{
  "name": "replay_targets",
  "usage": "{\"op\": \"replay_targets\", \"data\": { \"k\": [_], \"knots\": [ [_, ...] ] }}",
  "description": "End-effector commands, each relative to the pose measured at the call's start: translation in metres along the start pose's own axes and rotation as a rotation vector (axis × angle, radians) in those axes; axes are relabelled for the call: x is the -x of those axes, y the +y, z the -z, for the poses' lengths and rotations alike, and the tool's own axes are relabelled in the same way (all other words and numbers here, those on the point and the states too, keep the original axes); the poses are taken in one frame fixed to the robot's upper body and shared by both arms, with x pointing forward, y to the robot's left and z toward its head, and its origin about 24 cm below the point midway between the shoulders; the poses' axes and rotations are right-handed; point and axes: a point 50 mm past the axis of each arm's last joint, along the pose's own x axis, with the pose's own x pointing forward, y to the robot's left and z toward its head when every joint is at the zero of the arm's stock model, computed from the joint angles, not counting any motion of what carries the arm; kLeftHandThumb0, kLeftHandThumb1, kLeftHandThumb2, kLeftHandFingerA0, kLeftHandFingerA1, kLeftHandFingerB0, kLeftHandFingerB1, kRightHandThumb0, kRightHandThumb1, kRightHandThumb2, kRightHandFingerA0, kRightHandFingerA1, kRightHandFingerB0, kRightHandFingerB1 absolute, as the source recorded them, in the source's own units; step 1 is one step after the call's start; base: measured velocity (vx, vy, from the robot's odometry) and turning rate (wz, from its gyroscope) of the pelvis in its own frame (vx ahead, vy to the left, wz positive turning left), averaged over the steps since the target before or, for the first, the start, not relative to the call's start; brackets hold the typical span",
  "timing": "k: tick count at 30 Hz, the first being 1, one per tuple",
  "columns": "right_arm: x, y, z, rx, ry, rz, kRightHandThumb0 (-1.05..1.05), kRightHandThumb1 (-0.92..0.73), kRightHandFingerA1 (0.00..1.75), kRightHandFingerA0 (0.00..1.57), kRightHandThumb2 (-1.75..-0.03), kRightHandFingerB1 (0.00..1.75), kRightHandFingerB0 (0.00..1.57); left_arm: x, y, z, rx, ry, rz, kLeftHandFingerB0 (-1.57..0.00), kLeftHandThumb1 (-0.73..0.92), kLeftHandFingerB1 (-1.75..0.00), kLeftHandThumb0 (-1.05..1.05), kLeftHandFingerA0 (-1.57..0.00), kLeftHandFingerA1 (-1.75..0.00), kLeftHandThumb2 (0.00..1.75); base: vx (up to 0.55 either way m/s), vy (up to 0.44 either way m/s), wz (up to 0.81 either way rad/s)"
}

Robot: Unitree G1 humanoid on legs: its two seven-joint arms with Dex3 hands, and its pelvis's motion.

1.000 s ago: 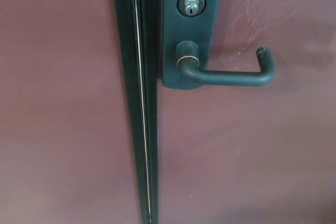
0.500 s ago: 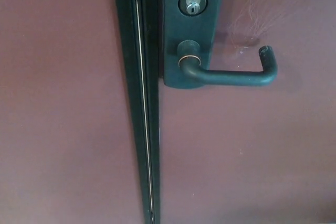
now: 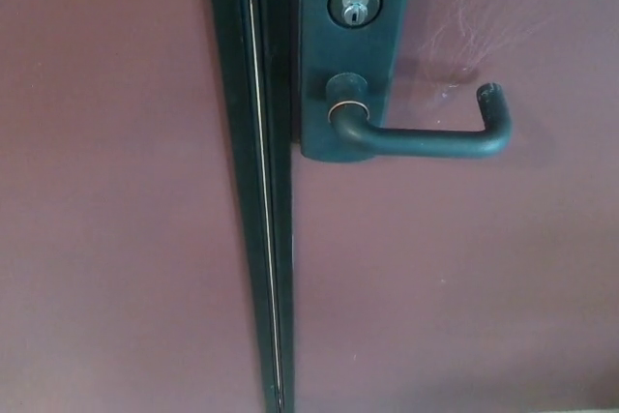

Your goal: The robot walks towards the door handle and put its right hand on it and twist the handle

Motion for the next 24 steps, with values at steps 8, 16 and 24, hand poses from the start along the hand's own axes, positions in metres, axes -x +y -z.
{"op": "replay_targets", "data": {
  "k": [8,16,24],
  "knots": [
    [-0.048,0.026,-0.004,-0.096,0.258,-0.511,-0.53,-0.46,0.52,0.50,-0.73,0.46,0.41,-0.001,-0.005,-0.001,-0.024,0.010,0.031,-0.61,0.59,-0.66,-0.31,-0.72,-0.55,0.58,0.00,0.000,0.00],
    [-0.062,0.045,-0.010,-0.071,0.261,-0.569,-0.48,-0.53,0.45,0.57,-0.57,0.37,0.46,0.003,-0.004,0.010,-0.031,0.027,0.030,-0.61,0.59,-0.66,-0.31,-0.72,-0.54,0.58,0.00,0.000,0.00],
    [-0.070,0.055,-0.006,0.026,0.305,-0.576,-0.46,-0.53,0.45,0.58,-0.56,0.37,0.48,0.002,-0.002,0.010,-0.018,0.032,0.020,-0.61,0.58,-0.67,-0.32,-0.71,-0.54,0.58,0.00,0.000,0.00]
  ]
}}
